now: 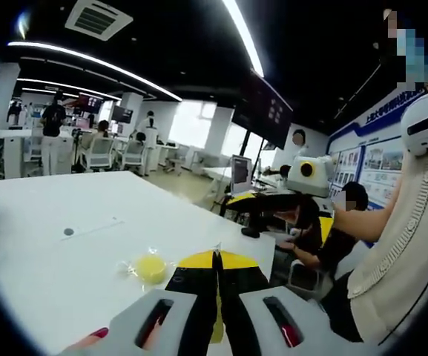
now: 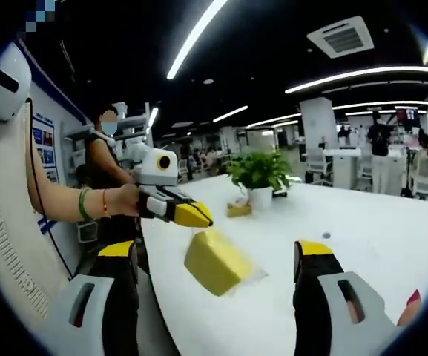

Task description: Compare the silicone blocks by pressing each to a similar depth, holding the contact briefly, and releasing to observe deformation and rebound differences across the visible hardness samples.

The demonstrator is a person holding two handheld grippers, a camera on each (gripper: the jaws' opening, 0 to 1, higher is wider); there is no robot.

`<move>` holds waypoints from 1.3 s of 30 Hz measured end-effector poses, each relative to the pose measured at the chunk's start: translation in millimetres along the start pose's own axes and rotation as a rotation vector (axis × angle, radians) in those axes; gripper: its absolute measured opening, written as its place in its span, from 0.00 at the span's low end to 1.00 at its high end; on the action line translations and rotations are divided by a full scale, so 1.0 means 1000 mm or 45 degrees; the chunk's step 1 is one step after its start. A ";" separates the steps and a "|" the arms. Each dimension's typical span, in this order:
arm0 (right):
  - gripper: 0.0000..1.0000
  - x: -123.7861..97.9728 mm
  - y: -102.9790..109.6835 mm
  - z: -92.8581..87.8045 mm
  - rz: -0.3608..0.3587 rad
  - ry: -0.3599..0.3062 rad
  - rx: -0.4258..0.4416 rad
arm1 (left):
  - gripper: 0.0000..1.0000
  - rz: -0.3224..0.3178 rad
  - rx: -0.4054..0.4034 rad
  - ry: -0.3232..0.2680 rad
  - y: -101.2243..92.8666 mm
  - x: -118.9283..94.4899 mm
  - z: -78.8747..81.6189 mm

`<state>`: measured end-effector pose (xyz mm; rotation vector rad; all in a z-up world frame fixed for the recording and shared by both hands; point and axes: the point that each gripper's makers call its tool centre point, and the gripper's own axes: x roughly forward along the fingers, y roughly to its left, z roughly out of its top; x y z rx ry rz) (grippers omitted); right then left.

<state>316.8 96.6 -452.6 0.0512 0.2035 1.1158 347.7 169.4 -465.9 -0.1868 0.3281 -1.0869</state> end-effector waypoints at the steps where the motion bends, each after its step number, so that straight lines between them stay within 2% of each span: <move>1: 0.82 -0.003 -0.001 0.001 -0.015 -0.014 0.009 | 0.00 0.006 -0.003 0.004 0.003 0.000 -0.002; 7: 0.83 -0.032 -0.006 0.000 -0.140 -0.076 0.073 | 0.00 0.061 -0.025 0.005 0.027 -0.001 -0.008; 9: 0.83 -0.042 -0.007 -0.006 -0.184 -0.065 0.090 | 0.00 0.075 -0.031 0.009 0.036 -0.001 -0.011; 12: 0.85 -0.055 -0.007 -0.014 -0.245 -0.052 0.116 | 0.00 0.097 -0.025 0.043 0.050 0.001 -0.020; 18: 0.87 -0.083 -0.017 -0.030 -0.444 -0.072 0.184 | 0.00 0.114 -0.003 0.106 0.072 0.007 -0.038; 22: 0.88 -0.095 -0.015 -0.044 -0.515 -0.030 0.219 | 0.00 0.123 -0.032 0.118 0.091 0.014 -0.051; 25: 0.88 -0.109 -0.025 -0.063 -0.612 0.085 0.208 | 0.00 0.126 -0.052 0.116 0.103 0.020 -0.057; 34: 0.88 -0.136 -0.026 -0.059 -0.765 0.041 0.242 | 0.00 0.102 -0.126 0.158 0.134 0.037 -0.075; 39: 0.87 -0.143 -0.027 -0.065 -0.811 0.078 0.260 | 0.00 0.071 -0.152 0.167 0.141 0.043 -0.084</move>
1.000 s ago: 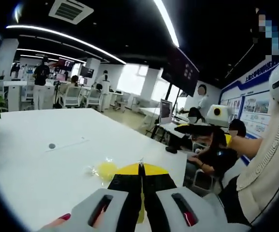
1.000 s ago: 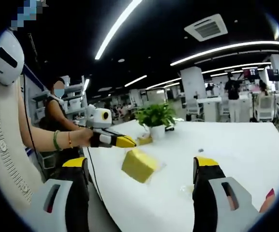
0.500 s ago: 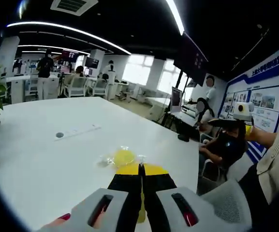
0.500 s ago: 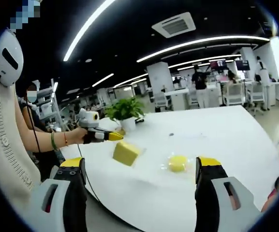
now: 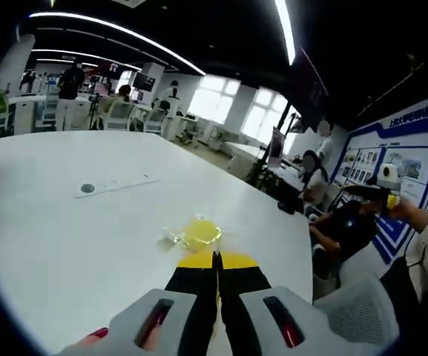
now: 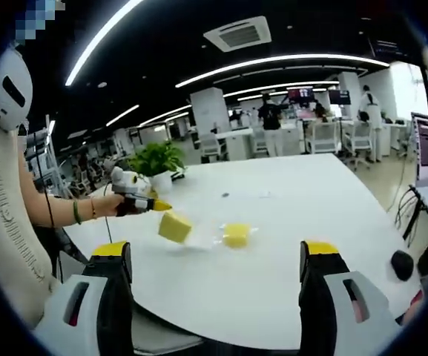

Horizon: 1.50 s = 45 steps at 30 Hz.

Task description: Compare the silicone blocks by pressing each to a similar depth, holding the contact briefly, and releasing to observe deformation and rebound differences across the visible hardness samples.

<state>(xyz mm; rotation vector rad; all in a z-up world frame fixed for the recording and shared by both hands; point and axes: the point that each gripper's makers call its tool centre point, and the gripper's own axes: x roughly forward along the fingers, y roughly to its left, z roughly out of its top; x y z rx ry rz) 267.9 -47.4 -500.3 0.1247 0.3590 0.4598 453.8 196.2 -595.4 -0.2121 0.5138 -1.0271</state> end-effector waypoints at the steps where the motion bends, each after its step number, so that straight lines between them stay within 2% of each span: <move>1: 0.87 -0.001 -0.001 -0.001 -0.008 0.009 -0.001 | 0.00 0.001 -0.005 -0.002 0.004 0.001 -0.001; 2: 0.87 -0.001 -0.001 -0.002 -0.013 0.019 -0.001 | 0.00 -0.007 -0.025 -0.041 0.006 0.001 0.004; 5: 0.86 -0.002 -0.001 -0.005 -0.023 0.036 0.006 | 0.00 0.050 -0.027 -0.056 0.028 -0.001 0.011; 8: 0.86 -0.001 0.001 -0.006 -0.018 0.034 0.039 | 0.00 0.107 -0.005 -0.056 0.055 -0.003 0.014; 11: 0.86 0.002 0.001 -0.011 -0.029 0.063 0.033 | 0.00 0.136 -0.013 -0.070 0.073 -0.005 0.014; 19: 0.86 0.008 0.004 -0.016 -0.017 0.102 0.040 | 0.00 0.248 -0.026 -0.071 0.120 -0.005 0.005; 28: 0.82 -0.002 0.000 -0.031 -0.061 0.154 0.085 | 0.00 0.369 -0.049 -0.025 0.165 -0.002 -0.018; 36: 0.82 -0.010 0.000 -0.037 -0.109 0.159 0.123 | 0.00 0.407 -0.045 0.051 0.187 0.008 -0.043; 45: 0.82 -0.008 0.003 -0.037 -0.108 0.167 0.109 | 0.00 0.419 -0.050 0.064 0.191 0.011 -0.052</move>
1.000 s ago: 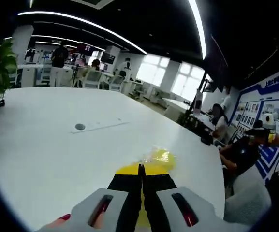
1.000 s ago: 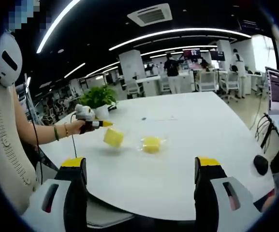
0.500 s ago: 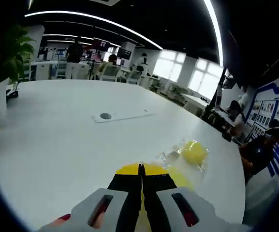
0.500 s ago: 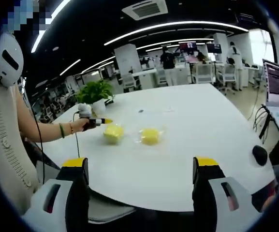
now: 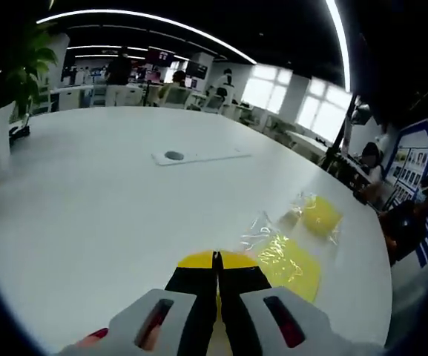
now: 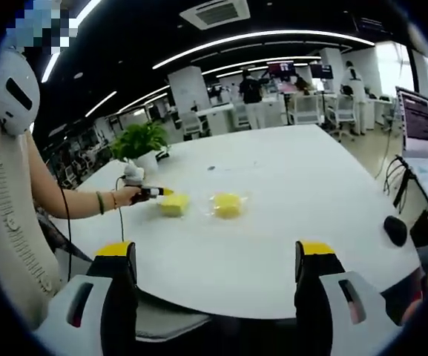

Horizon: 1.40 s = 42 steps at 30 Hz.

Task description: Compare the silicone blocks by pressing each to a similar depth, holding the contact briefly, and releasing to observe deformation and rebound differences across the visible hardness samples.

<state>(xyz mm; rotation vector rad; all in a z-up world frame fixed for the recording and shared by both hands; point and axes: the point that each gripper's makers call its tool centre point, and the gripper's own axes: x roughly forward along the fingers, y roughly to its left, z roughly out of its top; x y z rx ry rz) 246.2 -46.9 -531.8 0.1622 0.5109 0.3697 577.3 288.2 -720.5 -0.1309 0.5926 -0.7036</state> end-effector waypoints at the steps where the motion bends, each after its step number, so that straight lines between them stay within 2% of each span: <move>1: 0.82 0.000 0.000 -0.001 0.001 0.005 0.001 | 0.00 0.001 -0.002 -0.001 0.000 0.000 0.000; 8: 0.81 -0.001 -0.003 -0.004 -0.005 0.015 0.003 | 0.00 0.008 0.002 -0.009 0.000 -0.002 -0.001; 12: 0.81 -0.001 -0.002 -0.006 -0.007 0.016 0.005 | 0.00 0.026 0.044 -0.018 0.001 -0.004 0.000; 21: 0.81 -0.002 0.004 -0.010 0.003 0.031 -0.007 | 0.12 0.114 0.033 -0.033 0.013 -0.010 0.002; 26: 0.81 -0.002 0.007 -0.009 0.006 0.027 -0.011 | 0.20 0.140 0.028 -0.047 0.014 -0.018 0.005; 36: 0.81 0.003 0.018 0.002 0.072 -0.010 -0.043 | 0.29 0.137 0.021 -0.079 -0.008 -0.049 0.004; 39: 0.80 0.006 0.022 0.008 0.111 -0.024 -0.061 | 0.34 0.165 0.105 -0.088 -0.018 -0.063 0.004; 42: 0.81 0.010 0.027 0.013 0.151 -0.040 -0.078 | 0.37 0.164 0.103 -0.111 -0.028 -0.078 0.006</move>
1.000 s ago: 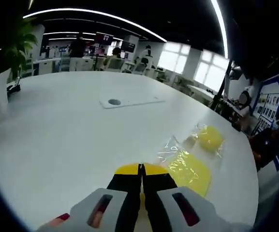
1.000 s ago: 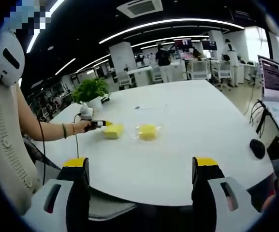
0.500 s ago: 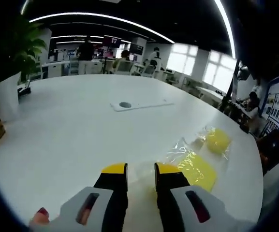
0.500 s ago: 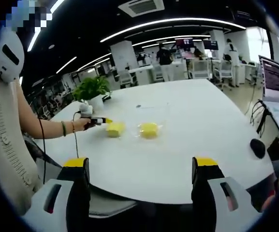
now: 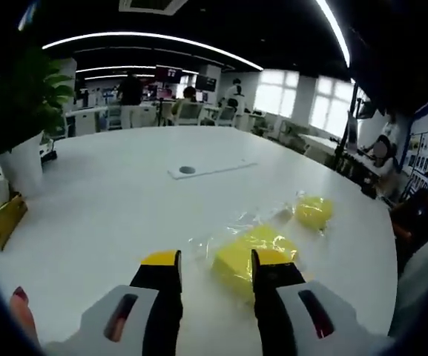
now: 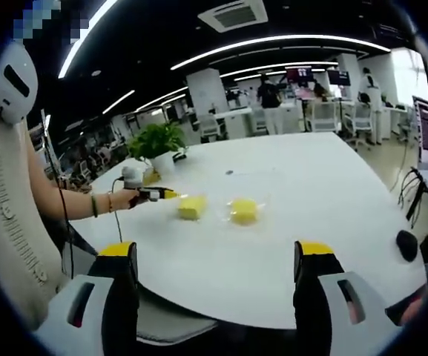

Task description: Compare the silicone blocks by pressing each to a similar depth, holding the contact briefly, and releasing to observe deformation and rebound differences across the visible hardness samples.

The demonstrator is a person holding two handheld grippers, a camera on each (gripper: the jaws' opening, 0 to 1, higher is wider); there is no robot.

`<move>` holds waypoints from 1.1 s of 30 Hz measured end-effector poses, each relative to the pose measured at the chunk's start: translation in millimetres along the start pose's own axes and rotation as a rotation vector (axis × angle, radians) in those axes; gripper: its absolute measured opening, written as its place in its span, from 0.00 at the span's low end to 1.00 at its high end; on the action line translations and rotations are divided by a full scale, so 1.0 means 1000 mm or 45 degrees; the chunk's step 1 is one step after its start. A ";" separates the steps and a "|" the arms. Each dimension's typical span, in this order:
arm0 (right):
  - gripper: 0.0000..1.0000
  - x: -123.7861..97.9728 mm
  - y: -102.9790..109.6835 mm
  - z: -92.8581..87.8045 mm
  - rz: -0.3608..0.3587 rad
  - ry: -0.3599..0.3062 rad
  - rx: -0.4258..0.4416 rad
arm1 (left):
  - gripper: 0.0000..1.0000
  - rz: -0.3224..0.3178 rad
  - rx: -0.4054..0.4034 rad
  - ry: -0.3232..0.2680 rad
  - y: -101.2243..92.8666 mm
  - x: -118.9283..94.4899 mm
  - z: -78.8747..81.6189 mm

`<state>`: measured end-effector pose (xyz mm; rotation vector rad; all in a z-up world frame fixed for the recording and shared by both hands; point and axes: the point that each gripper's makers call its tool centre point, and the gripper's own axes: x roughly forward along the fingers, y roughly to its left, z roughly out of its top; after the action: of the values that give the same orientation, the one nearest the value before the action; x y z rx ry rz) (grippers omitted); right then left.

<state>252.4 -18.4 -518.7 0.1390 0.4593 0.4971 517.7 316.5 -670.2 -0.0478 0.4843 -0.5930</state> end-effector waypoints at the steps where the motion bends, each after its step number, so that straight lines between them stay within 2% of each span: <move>1: 0.81 0.002 0.002 0.002 0.016 -0.003 -0.012 | 0.38 0.006 -0.003 -0.014 -0.003 -0.007 0.003; 4: 0.81 0.005 0.007 0.007 0.052 -0.023 -0.027 | 0.44 0.016 -0.008 -0.040 -0.009 -0.022 0.009; 15: 0.81 0.019 0.015 0.023 0.180 -0.087 -0.069 | 0.48 0.015 0.022 -0.139 -0.049 -0.074 0.031; 27: 0.80 0.030 0.018 0.041 0.306 -0.182 -0.065 | 0.58 0.013 0.016 -0.189 -0.100 -0.125 0.040; 31: 0.79 0.030 0.018 0.047 0.357 -0.229 -0.028 | 0.61 -0.022 0.002 -0.225 -0.122 -0.141 0.048; 33: 0.78 0.033 0.015 0.046 0.375 -0.232 -0.022 | 0.63 -0.107 0.001 -0.249 -0.143 -0.148 0.052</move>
<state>292.7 9.5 -486.9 0.2349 0.2560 0.7695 359.6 273.2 -535.4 -0.1246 0.2931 -0.6640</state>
